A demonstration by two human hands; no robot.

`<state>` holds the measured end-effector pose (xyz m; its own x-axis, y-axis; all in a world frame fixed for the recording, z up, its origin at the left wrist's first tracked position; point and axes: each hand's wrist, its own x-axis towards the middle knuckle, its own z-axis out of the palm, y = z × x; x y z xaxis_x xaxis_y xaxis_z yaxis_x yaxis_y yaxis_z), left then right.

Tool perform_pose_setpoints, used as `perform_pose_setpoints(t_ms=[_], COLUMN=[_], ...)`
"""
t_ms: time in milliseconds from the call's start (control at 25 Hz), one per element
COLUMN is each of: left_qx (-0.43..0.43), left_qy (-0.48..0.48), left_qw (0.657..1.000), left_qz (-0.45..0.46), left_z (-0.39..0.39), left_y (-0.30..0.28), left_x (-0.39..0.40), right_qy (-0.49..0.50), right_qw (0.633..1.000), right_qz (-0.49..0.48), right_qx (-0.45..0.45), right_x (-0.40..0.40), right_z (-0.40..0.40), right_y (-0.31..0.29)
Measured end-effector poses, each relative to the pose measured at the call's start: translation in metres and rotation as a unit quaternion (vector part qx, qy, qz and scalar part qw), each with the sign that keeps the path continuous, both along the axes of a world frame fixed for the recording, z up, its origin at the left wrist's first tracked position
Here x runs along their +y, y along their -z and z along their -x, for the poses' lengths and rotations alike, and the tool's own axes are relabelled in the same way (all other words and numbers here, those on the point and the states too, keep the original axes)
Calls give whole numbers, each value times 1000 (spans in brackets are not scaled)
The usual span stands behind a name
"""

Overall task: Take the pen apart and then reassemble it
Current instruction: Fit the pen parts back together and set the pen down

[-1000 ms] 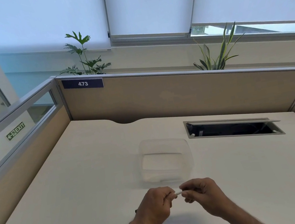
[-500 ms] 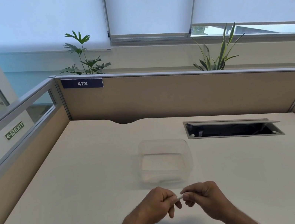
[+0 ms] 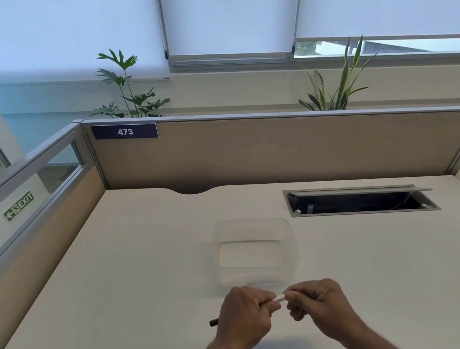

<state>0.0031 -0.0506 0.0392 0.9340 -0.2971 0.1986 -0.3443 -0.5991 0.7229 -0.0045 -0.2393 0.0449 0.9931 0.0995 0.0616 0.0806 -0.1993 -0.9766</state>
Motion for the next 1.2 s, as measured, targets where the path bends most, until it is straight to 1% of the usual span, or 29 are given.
perform_pose_setpoints(t_ms=[160, 240, 360, 520, 640, 960, 1080, 1200], left_qx=[-54, -68, -43, -35, -26, 21, 9, -26], left_qy=[-22, -23, -9, 6, 10, 35, 38, 44], left_qw=[998, 997, 998, 995, 996, 996, 996, 994], left_qz=[-13, -18, -34, -92, -87, -78, -83, -99], left_z=[2, 2, 2, 1, 2, 1, 2, 1], left_y=[-4, -6, -9, -13, -14, -13, -12, -14], left_x=[-1, 0, 4, 6, 5, 8, 6, 5], right_qy=[10, 8, -8, -34, -37, -56, -43, -42], right_qw=[1000, 1000, 999, 996, 994, 990, 991, 992], right_qz=[-4, 2, 34, 79, 98, 123, 125, 110], right_qx=[12, 18, 19, -3, -22, -34, -8, 54], right_x=[2, 3, 1, -4, -5, -7, -2, 4], right_z=[2, 3, 1, 4, 4, 4, 6, 6], right_y=[0, -1, -1, 2, 5, 8, 4, 1])
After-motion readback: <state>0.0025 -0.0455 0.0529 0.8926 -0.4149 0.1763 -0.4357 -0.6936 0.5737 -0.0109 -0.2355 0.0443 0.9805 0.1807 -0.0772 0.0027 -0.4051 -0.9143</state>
